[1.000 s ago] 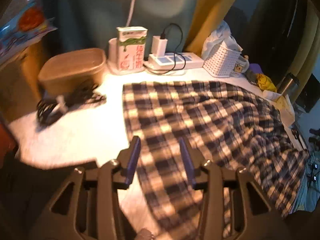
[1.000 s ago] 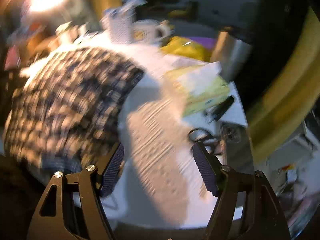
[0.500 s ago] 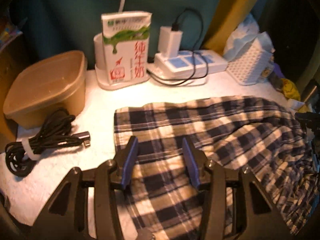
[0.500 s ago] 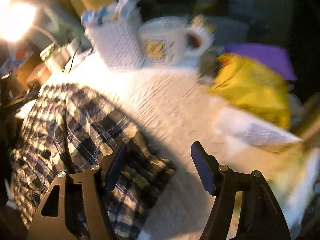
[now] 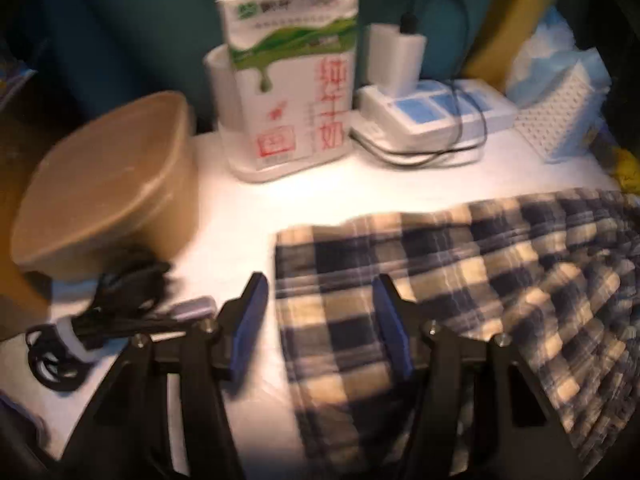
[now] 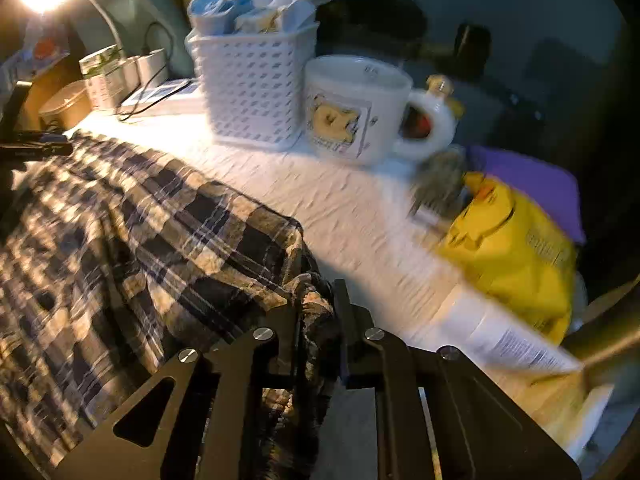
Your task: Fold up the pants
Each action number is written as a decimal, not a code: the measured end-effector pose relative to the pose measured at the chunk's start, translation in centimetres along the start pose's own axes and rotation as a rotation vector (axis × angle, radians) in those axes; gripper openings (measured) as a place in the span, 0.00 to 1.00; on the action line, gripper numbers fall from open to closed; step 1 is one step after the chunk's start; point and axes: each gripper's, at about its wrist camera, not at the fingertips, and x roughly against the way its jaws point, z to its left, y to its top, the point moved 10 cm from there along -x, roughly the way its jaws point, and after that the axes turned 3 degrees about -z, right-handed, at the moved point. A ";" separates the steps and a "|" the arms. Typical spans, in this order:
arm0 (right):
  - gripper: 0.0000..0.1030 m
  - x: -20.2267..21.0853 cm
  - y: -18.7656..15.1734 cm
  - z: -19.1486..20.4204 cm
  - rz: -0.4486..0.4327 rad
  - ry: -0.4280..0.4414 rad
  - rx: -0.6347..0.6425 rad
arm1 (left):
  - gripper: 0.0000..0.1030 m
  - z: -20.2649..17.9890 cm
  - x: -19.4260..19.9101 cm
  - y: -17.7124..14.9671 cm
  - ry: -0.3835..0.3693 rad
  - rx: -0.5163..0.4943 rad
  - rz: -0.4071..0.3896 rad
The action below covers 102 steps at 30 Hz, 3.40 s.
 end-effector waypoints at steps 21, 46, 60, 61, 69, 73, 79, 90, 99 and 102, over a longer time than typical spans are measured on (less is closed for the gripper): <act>0.13 -3.8 5.3 -4.2 0.000 -0.185 -0.050 | 0.06 -3.5 -2.2 4.8 -0.038 -0.060 -0.084; 0.70 13.2 -5.2 5.6 -0.140 0.034 -0.021 | 0.16 -1.4 18.6 -1.5 -0.079 0.068 -0.335; 0.73 16.1 -13.5 8.0 -0.111 0.040 -0.066 | 0.65 -10.1 21.8 -23.4 -0.180 0.021 -0.137; 0.74 16.1 -14.0 8.2 -0.107 0.030 -0.067 | 0.71 -10.3 22.0 -24.5 -0.186 0.035 -0.129; 0.74 16.4 -17.3 8.8 -0.090 0.014 -0.167 | 0.78 -11.2 24.4 -30.7 -0.205 0.091 -0.119; 0.74 17.1 -18.4 8.7 -0.088 0.018 -0.212 | 0.79 -12.2 24.2 -32.4 -0.202 0.076 -0.097; 0.74 17.6 -18.6 8.5 -0.095 0.019 -0.233 | 0.79 -13.5 23.4 -33.5 -0.113 0.015 -0.094; 0.74 17.7 -18.6 8.6 -0.107 0.031 -0.245 | 0.79 -15.4 22.6 -34.4 0.030 -0.175 -0.086; 0.74 17.7 -18.6 8.8 -0.115 0.047 -0.253 | 0.77 -15.5 22.5 -34.6 0.041 -0.216 -0.109; 0.74 17.8 -18.7 8.8 -0.116 0.047 -0.260 | 0.62 -15.8 23.1 -34.5 0.001 -0.214 -0.112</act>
